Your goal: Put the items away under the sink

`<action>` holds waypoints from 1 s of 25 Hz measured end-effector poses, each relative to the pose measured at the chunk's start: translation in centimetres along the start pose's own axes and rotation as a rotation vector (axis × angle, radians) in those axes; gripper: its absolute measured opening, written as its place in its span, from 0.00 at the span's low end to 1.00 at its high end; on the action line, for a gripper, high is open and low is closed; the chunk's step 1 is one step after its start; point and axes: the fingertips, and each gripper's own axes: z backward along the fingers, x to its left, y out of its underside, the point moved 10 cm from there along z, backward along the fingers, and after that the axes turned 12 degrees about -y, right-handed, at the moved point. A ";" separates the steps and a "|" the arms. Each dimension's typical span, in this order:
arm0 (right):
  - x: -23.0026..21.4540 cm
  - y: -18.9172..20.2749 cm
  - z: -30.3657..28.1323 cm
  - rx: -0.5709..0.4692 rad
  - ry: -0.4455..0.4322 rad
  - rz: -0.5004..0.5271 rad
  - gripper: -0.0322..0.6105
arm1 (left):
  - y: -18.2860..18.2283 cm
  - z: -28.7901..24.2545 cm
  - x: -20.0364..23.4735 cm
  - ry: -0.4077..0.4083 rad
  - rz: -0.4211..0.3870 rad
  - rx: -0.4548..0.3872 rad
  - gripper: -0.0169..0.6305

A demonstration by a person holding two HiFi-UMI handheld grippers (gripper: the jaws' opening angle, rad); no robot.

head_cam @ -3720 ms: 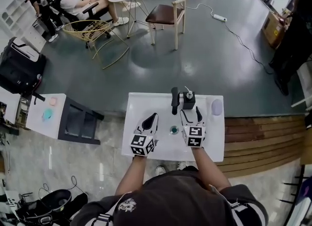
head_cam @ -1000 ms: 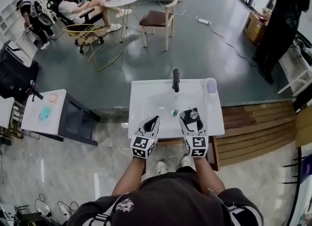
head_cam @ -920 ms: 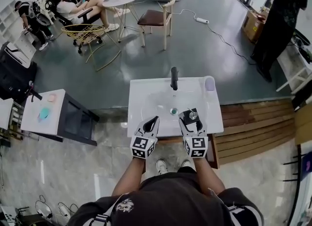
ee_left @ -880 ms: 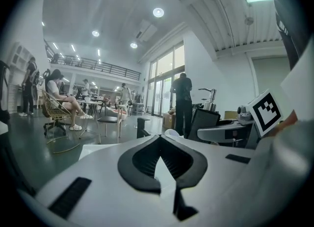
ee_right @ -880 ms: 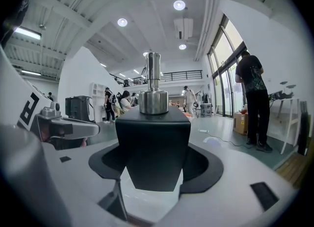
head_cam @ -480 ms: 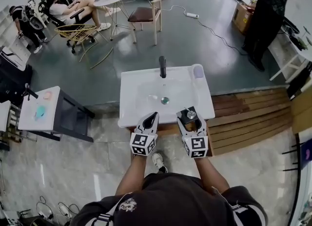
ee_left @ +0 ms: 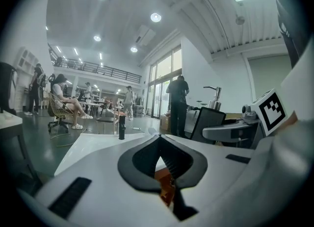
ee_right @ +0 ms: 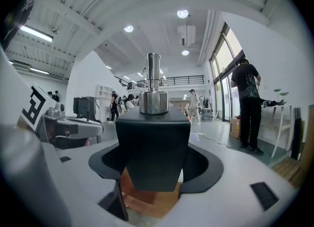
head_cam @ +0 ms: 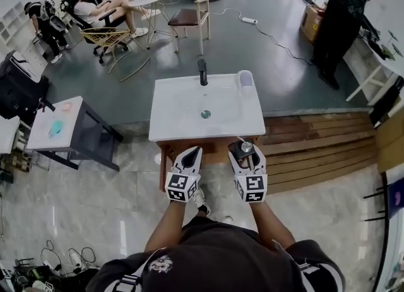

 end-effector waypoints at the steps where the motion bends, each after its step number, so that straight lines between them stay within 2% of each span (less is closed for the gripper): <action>1: 0.2 0.2 0.9 -0.001 -0.001 -0.004 0.56 | 0.1 0.9 -0.6 -0.002 -0.004 0.004 0.04; 6: 0.7 1.5 3.9 0.005 0.004 -0.028 0.56 | 0.6 3.9 -2.8 -0.005 -0.025 0.023 0.04; 12: 2.2 2.8 5.4 0.014 -0.009 -0.047 0.56 | 0.9 5.9 -3.4 -0.012 -0.045 0.039 0.04; 17: 2.7 3.8 5.0 0.027 -0.004 -0.057 0.56 | 1.1 6.3 -2.9 -0.015 -0.043 0.041 0.04; 25: 2.5 6.2 2.4 0.099 0.040 -0.091 0.56 | 3.3 5.2 -1.1 -0.001 -0.031 0.092 0.04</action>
